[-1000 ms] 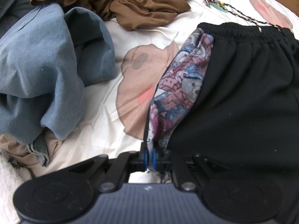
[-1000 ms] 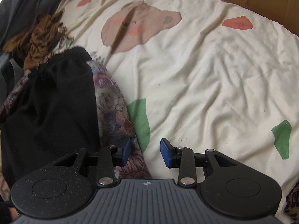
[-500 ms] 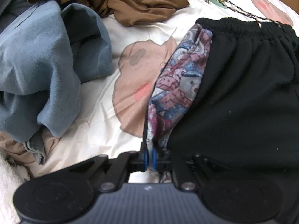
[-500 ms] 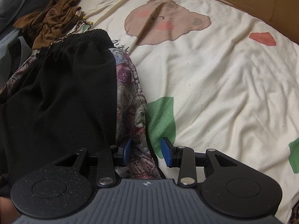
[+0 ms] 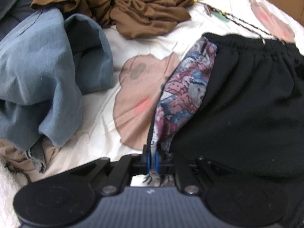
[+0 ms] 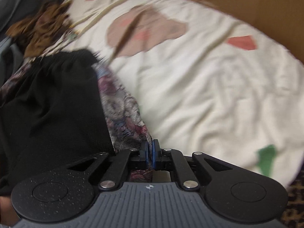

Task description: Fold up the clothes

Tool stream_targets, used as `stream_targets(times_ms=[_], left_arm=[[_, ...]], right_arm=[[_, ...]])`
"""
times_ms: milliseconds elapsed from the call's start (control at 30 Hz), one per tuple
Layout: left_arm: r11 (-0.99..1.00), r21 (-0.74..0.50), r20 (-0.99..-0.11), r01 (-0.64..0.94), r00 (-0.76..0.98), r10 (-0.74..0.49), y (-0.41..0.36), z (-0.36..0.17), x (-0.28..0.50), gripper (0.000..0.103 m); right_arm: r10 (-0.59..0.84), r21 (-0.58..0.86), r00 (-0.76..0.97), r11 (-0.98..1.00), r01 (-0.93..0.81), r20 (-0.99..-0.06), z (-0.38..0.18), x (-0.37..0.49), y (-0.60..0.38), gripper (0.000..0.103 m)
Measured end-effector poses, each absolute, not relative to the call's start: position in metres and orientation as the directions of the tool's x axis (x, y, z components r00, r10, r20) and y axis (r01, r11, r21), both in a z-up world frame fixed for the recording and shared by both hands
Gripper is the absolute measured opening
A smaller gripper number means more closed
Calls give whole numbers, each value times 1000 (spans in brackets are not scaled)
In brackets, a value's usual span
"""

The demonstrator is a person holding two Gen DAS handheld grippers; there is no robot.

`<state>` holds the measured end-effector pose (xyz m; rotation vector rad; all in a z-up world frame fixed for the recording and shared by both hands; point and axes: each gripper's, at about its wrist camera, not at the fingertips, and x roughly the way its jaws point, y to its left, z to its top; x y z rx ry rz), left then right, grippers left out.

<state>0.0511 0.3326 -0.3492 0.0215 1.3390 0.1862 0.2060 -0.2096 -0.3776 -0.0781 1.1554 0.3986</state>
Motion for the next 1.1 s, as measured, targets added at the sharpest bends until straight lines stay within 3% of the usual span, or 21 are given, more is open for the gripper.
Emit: stream_targets(times_ms=[600, 967, 1100], left_arm=[[999, -26, -929, -31, 369, -12, 295, -317, 106, 6], [994, 12, -971, -112, 236, 38, 310, -375, 106, 4], [990, 12, -977, -138, 209, 41, 315, -390, 100, 4]], right_arm=[[64, -15, 492, 988, -154, -868, -327, 210, -289, 1], [54, 28, 370, 997, -75, -927, -398, 220, -306, 1], [62, 42, 363, 997, -62, -930, -399, 217, -308, 2]])
